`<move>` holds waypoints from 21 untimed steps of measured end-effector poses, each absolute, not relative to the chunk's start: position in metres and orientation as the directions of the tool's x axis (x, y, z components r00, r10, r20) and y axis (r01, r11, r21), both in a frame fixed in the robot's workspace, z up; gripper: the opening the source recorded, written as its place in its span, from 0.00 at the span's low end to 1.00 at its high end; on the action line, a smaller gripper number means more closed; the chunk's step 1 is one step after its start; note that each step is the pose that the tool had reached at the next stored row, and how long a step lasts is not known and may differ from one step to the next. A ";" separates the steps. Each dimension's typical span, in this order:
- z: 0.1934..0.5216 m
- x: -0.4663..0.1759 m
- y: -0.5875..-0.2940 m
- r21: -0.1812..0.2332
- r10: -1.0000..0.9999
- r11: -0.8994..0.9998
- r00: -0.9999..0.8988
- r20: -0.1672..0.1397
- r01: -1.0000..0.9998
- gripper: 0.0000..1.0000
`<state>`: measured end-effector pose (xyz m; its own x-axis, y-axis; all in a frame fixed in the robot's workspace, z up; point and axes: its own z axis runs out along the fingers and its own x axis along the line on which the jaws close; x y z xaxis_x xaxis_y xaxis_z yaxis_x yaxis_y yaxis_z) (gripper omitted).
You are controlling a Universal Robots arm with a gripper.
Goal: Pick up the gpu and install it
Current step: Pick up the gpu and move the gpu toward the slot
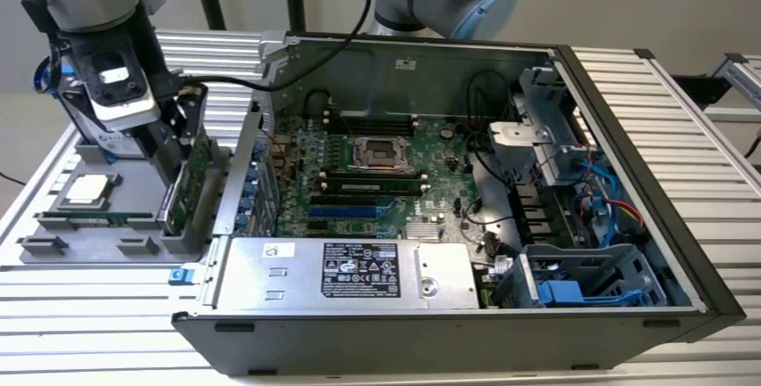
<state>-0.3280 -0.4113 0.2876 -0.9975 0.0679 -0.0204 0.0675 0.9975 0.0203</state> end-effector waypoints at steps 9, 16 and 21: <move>0.282 -0.328 -0.411 0.017 0.082 0.997 -0.996 -0.021 0.082 1.00; 0.279 -0.328 -0.411 0.011 0.082 0.997 -0.996 -0.021 0.082 1.00; 0.276 -0.328 -0.411 0.008 0.082 0.997 -0.996 -0.021 0.082 1.00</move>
<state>-0.3283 -0.4113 0.2762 -0.9964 0.0822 -0.0214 0.0820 0.9966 0.0085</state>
